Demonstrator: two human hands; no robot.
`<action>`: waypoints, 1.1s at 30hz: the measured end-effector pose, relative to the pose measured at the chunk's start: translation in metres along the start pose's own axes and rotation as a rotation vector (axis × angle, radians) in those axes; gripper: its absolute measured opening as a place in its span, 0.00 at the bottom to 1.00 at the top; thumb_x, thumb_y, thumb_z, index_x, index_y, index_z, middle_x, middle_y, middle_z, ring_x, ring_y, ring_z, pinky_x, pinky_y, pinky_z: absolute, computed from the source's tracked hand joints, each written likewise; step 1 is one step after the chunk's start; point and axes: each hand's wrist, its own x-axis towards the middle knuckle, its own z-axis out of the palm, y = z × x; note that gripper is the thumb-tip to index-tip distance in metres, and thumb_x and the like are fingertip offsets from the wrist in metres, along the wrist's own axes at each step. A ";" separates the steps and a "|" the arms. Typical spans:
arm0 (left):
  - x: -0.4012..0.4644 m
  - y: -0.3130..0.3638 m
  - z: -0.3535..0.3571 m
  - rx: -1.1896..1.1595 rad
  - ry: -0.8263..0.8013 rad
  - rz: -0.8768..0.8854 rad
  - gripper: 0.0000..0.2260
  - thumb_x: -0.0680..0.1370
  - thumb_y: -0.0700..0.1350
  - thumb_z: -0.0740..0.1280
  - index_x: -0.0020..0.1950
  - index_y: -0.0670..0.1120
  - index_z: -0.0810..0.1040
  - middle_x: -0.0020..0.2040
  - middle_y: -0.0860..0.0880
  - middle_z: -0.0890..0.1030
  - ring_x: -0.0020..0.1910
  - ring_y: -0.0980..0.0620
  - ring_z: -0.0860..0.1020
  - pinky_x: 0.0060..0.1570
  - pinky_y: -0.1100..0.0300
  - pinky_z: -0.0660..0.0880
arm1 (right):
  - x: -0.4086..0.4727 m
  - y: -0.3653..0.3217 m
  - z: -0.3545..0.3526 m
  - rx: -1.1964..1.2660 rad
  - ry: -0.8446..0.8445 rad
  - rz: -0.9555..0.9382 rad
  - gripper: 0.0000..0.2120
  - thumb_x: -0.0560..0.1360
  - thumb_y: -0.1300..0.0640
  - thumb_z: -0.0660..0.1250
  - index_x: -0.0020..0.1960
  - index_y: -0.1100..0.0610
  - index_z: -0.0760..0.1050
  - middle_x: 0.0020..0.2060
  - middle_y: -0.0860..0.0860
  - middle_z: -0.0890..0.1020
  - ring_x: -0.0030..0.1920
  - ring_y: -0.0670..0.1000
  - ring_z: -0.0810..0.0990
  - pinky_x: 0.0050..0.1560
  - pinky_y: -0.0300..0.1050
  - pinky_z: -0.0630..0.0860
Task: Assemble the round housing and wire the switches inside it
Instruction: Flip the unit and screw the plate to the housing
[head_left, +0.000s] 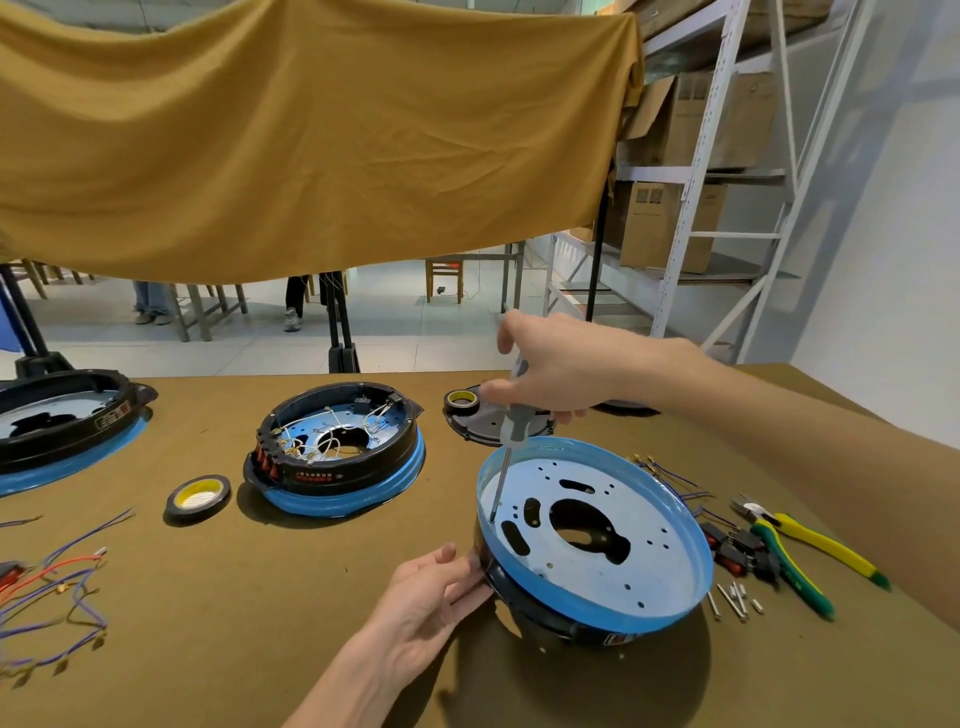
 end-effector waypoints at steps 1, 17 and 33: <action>0.000 0.000 0.000 -0.019 0.000 0.001 0.22 0.76 0.25 0.65 0.66 0.42 0.71 0.50 0.33 0.85 0.47 0.37 0.87 0.41 0.39 0.84 | -0.001 0.002 -0.004 0.083 -0.075 0.007 0.25 0.78 0.44 0.71 0.66 0.54 0.64 0.41 0.52 0.83 0.30 0.48 0.81 0.29 0.45 0.79; -0.004 -0.001 0.000 -0.115 -0.026 -0.009 0.22 0.71 0.27 0.69 0.64 0.39 0.76 0.50 0.32 0.85 0.47 0.38 0.87 0.37 0.46 0.85 | -0.003 0.008 -0.008 0.067 -0.031 0.049 0.25 0.77 0.44 0.73 0.64 0.56 0.67 0.36 0.54 0.84 0.25 0.46 0.81 0.24 0.39 0.76; 0.001 -0.003 0.000 -0.068 -0.013 0.035 0.14 0.76 0.28 0.67 0.61 0.37 0.80 0.50 0.34 0.86 0.47 0.39 0.87 0.42 0.47 0.85 | -0.002 0.010 -0.002 0.045 0.028 0.019 0.23 0.78 0.44 0.72 0.65 0.56 0.70 0.40 0.52 0.84 0.28 0.46 0.81 0.24 0.38 0.75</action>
